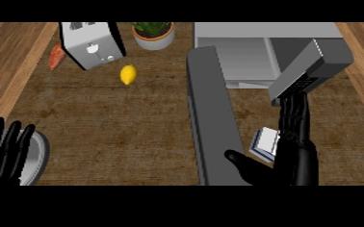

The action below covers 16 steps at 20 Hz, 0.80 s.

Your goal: Pick up the milk, place it into the microwave and close the microwave

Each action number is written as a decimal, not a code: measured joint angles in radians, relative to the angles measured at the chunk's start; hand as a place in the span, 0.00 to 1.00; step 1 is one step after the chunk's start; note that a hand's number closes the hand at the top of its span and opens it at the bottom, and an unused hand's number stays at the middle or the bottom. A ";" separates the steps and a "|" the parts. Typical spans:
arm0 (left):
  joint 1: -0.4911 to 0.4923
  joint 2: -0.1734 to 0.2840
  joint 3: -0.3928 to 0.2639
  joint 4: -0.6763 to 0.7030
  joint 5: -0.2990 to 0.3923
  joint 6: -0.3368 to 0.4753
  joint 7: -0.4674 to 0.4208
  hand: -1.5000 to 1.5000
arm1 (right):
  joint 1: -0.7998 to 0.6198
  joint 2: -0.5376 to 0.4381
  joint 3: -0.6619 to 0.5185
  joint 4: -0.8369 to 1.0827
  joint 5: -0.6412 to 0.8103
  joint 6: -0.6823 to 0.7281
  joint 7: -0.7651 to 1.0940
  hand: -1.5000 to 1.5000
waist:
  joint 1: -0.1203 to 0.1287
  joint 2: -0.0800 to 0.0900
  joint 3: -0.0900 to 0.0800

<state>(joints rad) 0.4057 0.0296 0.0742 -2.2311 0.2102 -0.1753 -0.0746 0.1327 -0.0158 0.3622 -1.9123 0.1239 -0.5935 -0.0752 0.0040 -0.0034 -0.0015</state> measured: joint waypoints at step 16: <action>0.071 -0.014 0.029 0.025 0.007 -0.078 -0.080 0.00 | 0.169 -0.016 -0.171 0.264 -0.207 0.134 -0.385 0.00 | -0.002 0.002 0.002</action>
<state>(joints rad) 0.4768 0.0159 0.1027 -2.2059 0.2169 -0.2534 -0.1547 0.3014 -0.0318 0.1911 -1.6487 -0.0833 -0.4595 -0.4604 0.0021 -0.0015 0.0001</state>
